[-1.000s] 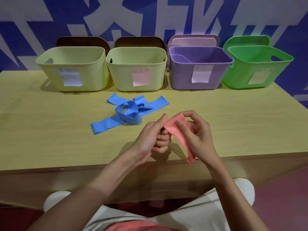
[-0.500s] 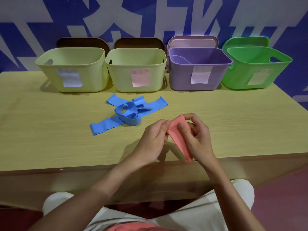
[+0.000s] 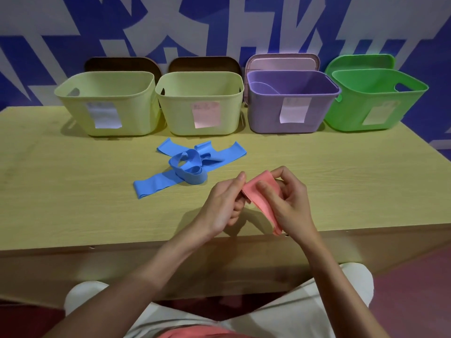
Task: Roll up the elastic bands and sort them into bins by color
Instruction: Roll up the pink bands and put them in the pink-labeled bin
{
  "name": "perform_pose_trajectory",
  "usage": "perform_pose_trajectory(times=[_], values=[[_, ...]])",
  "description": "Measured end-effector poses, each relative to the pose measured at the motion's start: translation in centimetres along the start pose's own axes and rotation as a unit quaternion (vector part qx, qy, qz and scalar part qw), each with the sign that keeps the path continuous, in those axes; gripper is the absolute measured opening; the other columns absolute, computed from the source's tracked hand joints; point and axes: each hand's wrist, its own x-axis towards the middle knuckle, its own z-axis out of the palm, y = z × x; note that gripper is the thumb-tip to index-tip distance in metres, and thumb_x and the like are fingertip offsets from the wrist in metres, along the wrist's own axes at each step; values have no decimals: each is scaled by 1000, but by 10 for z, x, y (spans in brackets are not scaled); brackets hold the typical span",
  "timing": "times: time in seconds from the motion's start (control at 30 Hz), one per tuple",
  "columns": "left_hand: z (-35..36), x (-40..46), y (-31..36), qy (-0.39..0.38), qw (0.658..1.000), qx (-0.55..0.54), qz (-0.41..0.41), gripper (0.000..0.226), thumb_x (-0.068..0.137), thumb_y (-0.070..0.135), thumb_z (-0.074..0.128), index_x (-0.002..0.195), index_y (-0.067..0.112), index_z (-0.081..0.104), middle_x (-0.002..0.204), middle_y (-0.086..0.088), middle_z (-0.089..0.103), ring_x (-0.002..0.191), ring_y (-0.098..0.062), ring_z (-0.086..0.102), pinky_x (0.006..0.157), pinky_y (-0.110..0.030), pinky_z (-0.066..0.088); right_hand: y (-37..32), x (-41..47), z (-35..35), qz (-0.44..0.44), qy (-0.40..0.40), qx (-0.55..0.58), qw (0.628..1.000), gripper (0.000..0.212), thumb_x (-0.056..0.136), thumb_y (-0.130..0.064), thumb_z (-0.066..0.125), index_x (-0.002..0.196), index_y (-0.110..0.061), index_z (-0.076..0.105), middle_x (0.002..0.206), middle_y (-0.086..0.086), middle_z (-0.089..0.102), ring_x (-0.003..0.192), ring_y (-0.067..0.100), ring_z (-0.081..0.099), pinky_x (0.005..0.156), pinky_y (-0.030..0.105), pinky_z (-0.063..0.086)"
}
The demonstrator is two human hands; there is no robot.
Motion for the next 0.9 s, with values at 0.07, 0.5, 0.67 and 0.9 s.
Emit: perform_pose_trajectory(times=[0.07,0.5,0.67,0.9], values=[[0,-1,-5,16,998,45,41,38,102,35,34,69,16,35,49,13,25,40,-5,18,38,-17,16,0,0,2,1,6,10,1000,15,88,-16,66,84,-7,54,54,-4,58,45,4,46,43,15,32],[2,-5,2,8,998,-55,17,37,104,28,31,69,15,30,47,10,21,37,-4,15,37,-15,16,-4,1,1,-36,-30,-20,999,15,91,-9,61,106,-7,63,90,0,70,60,-1,54,55,10,37],[-1,-10,8,-49,987,-147,-29,40,100,34,36,64,18,28,49,9,16,40,-5,11,40,-15,10,-10,5,-1,-36,-23,7,999,7,84,-12,66,89,-16,62,62,-6,59,53,1,46,50,15,34],[4,-4,2,3,999,11,43,44,99,43,30,75,8,39,49,9,24,40,-7,16,38,-18,16,-6,5,0,-36,6,6,999,13,86,-9,66,78,-15,57,58,-16,56,50,-1,46,49,10,32]])
